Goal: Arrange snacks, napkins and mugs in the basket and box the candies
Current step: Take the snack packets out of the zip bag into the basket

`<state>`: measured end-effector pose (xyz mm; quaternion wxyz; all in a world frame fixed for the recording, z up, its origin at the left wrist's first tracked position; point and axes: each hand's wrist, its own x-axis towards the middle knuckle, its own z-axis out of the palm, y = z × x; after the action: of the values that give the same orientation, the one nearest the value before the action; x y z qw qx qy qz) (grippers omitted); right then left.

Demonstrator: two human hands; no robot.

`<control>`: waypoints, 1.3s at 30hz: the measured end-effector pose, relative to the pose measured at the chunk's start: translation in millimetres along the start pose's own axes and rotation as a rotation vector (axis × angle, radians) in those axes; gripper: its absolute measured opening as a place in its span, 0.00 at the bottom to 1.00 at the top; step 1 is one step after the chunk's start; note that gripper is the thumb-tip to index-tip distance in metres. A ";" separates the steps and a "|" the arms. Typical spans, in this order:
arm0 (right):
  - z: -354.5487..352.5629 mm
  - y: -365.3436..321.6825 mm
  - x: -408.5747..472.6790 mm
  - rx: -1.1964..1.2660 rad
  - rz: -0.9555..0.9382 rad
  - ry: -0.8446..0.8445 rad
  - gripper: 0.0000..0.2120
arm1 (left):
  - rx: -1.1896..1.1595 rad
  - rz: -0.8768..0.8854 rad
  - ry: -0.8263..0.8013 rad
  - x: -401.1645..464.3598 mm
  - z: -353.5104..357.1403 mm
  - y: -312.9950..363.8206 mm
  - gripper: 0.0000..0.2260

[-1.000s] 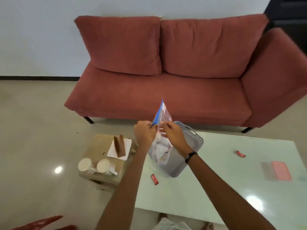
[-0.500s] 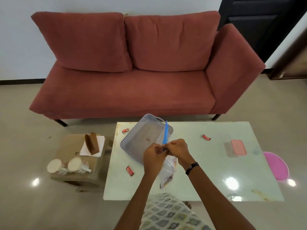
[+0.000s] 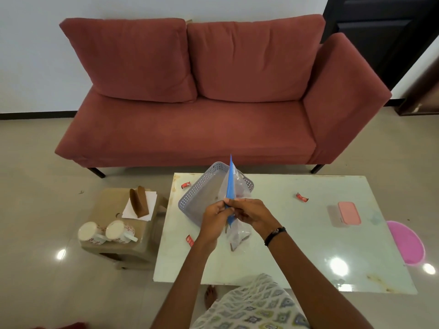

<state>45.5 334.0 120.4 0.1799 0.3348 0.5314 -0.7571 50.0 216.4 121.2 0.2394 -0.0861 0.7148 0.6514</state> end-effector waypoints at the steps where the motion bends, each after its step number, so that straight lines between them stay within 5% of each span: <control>1: 0.1 -0.7 1.3 0.015 0.023 -0.021 0.08 | -0.032 -0.008 -0.042 -0.3 -2.5 0.5 0.09; 13: -13.5 10.0 -1.5 -0.056 0.087 -0.115 0.12 | 0.184 -0.097 -0.139 -4.9 -16.2 7.9 0.08; 21: -16.5 6.9 -8.1 -0.355 0.000 -0.138 0.01 | 0.583 0.167 0.120 -12.1 -6.9 -1.9 0.10; 25: -12.7 10.2 -12.8 -0.603 0.019 -0.170 0.09 | 0.621 0.224 0.170 -14.1 -0.7 -8.2 0.09; 32: -16.6 20.2 -9.7 -0.861 -0.029 -0.235 0.04 | 0.681 0.178 0.070 -23.5 -3.2 -23.8 0.08; 39: -28.5 46.6 -11.7 -0.787 -0.144 -0.216 0.02 | 0.491 -0.148 -0.199 -21.9 -15.7 -22.7 0.06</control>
<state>92.1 342.1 90.6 0.2955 0.1211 0.7804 -0.5376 75.4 193.9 111.5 0.3691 -0.0132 0.8161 0.4444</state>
